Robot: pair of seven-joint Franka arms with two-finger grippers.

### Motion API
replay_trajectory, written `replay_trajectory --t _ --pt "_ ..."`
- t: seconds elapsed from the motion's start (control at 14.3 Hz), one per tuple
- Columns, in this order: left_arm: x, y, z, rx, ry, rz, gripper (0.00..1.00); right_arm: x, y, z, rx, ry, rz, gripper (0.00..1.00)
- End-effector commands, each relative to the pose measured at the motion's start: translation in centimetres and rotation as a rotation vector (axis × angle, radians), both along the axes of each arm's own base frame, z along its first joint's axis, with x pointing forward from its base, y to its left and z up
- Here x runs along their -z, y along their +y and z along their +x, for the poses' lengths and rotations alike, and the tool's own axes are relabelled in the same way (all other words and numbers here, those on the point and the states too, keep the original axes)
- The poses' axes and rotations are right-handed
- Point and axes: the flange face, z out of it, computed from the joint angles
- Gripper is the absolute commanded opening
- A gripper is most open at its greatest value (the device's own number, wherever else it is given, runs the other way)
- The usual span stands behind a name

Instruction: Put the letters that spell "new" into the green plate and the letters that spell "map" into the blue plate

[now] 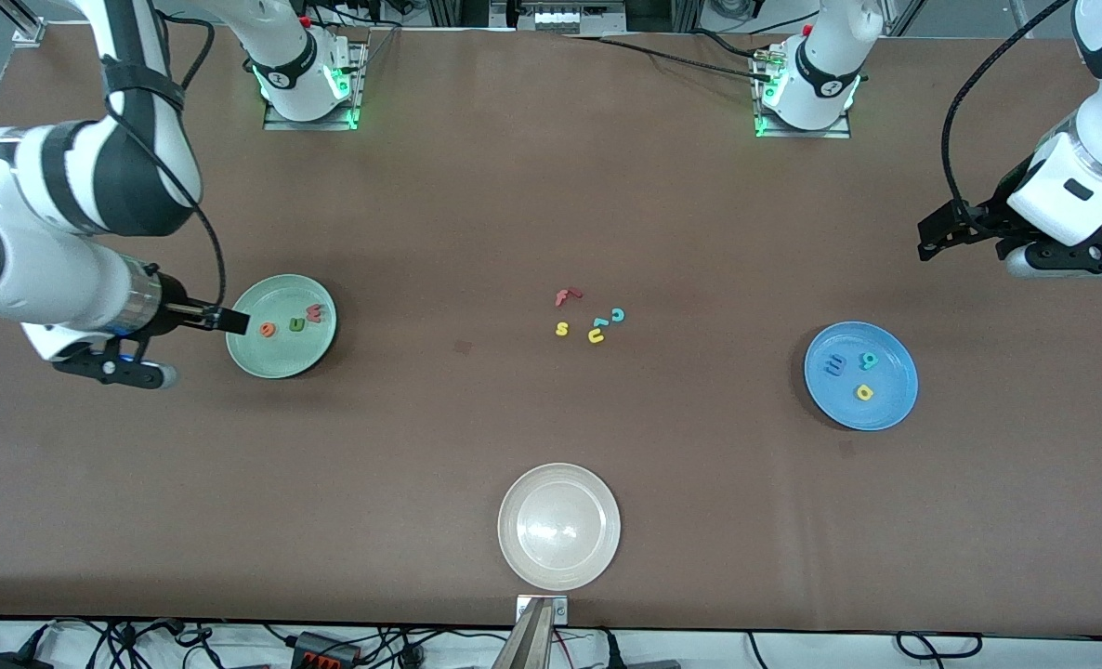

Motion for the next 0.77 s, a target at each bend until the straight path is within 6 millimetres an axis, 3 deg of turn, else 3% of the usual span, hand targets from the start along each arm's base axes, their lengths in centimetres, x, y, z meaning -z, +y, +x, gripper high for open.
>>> replay_trajectory --t 0.0,0.07,0.14,0.35,0.49,0.7 --pt "-0.8 -0.2 -0.3 0.001 0.003 0.002 1.0 -5.2 -3.4 0.7 0.02 -0.073 0.031 1.0" --pt "-0.8 0.0 -0.3 -0.004 0.002 0.0 1.0 -6.4 -3.4 0.3 0.007 -0.081 0.04 1.0" --pt "-0.8 0.0 -0.3 -0.004 0.002 0.002 1.0 -9.0 -4.6 -0.5 0.013 -0.122 0.046 1.0" --pt "-0.8 -0.1 -0.3 -0.001 0.005 0.002 1.0 -12.9 -6.9 -1.8 -0.036 -0.19 0.001 1.0" --pt "-0.8 0.0 -0.3 -0.004 0.005 0.0 1.0 -13.7 -8.5 -2.2 -0.134 -0.195 -0.011 1.0" --pt "-0.4 0.8 -0.1 -0.018 0.011 0.001 1.0 -14.4 -12.3 -3.0 -0.094 -0.197 -0.012 1.0"
